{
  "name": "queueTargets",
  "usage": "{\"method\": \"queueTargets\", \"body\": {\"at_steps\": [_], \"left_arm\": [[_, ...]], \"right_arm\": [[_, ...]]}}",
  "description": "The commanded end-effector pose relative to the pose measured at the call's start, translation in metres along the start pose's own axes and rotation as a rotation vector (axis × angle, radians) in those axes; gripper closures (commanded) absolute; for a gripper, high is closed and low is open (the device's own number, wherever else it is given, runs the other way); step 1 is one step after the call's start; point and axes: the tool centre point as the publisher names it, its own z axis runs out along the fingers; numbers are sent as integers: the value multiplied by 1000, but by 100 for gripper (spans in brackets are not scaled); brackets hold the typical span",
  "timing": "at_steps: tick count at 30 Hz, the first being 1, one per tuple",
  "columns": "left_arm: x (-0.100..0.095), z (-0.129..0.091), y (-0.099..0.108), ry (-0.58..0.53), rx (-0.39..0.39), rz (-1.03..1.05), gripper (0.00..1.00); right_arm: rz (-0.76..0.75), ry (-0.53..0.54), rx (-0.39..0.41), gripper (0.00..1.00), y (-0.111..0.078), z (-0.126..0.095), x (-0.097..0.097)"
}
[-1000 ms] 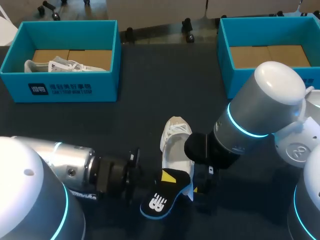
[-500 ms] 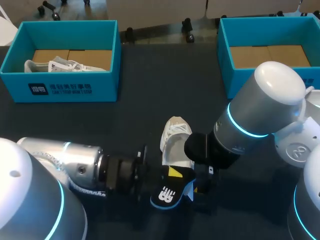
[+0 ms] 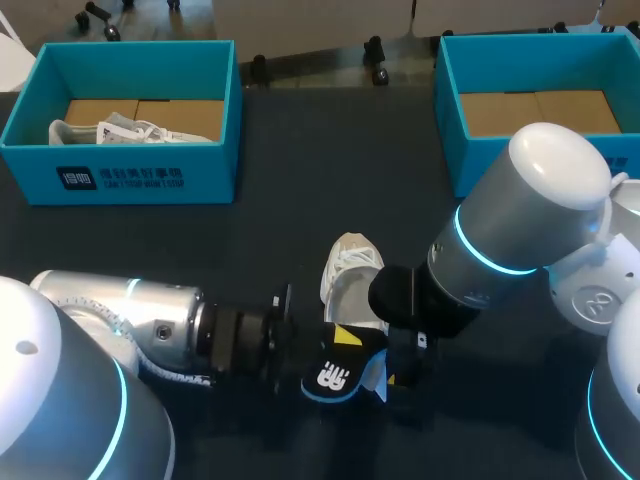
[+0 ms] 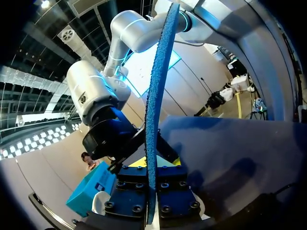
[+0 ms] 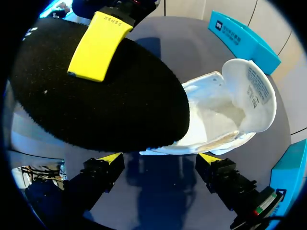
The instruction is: Take the shoe out of the shoebox, open the shoe tongue, remove and reinsert the insole, then place the shoe into the shoebox
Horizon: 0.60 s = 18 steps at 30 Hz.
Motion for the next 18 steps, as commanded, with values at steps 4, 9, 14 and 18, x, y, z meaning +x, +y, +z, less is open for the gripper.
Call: {"method": "queueTargets", "body": {"at_steps": [4, 9, 14, 18], "left_arm": [[2, -1, 7, 7, 1, -17, 100], [4, 1, 11, 14, 6, -21, 100], [6, 9, 17, 16, 4, -17, 100], [4, 11, 21, 9, 5, -28, 100]], "right_arm": [[0, -2, -1, 0, 0, 2, 1], [0, -2, -1, 0, 0, 2, 1], [0, -2, -1, 0, 0, 2, 1], [0, -2, -1, 0, 0, 2, 1]]}}
